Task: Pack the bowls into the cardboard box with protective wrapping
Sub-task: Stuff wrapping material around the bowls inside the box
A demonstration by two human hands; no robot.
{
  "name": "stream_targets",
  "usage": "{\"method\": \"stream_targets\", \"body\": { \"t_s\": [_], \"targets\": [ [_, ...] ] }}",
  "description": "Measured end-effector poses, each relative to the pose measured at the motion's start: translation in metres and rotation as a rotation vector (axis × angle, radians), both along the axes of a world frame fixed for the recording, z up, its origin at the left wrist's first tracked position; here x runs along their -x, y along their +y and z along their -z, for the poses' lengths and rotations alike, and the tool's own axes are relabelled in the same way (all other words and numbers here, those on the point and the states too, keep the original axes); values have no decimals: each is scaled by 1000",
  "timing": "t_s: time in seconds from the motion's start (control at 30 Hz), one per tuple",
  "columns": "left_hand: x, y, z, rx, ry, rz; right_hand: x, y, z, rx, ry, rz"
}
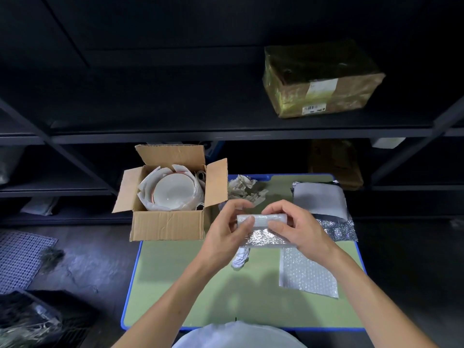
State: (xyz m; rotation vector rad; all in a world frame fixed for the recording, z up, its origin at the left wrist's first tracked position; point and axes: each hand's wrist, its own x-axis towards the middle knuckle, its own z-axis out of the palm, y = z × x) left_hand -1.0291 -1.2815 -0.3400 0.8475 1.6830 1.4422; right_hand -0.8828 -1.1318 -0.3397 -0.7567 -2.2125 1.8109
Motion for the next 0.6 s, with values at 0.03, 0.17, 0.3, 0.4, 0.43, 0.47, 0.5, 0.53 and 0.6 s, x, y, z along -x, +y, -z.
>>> {"method": "stream_targets", "body": {
  "t_s": [0.03,0.17,0.3,0.4,0.43,0.47,0.5,0.53,0.6],
  "targets": [
    [0,0,1,4,-15,-16,0,-1,0,-9,-1,1],
    [1,-1,1,15,-60,-32,3,-4,2,25,23,28],
    [-2,1,-3,23,82,0,8,-13,0,138,31,16],
    [-6,0,-6,7,164,48,12,-16,-2,118,52,72],
    [-8,0,-6,-3,155,44,12,-15,-2,70,49,92],
    [-10,-1,-6,-9,125,22,12,-13,-2,44,49,103],
    [-10,-1,-5,-7,72,-13,11,-12,-1,61,54,111],
    [-10,-2,-5,5,23,-52,11,-12,-2,106,60,114],
    [-4,-4,-4,28,-10,-94,10,-12,-4,179,74,98]
  ]
}}
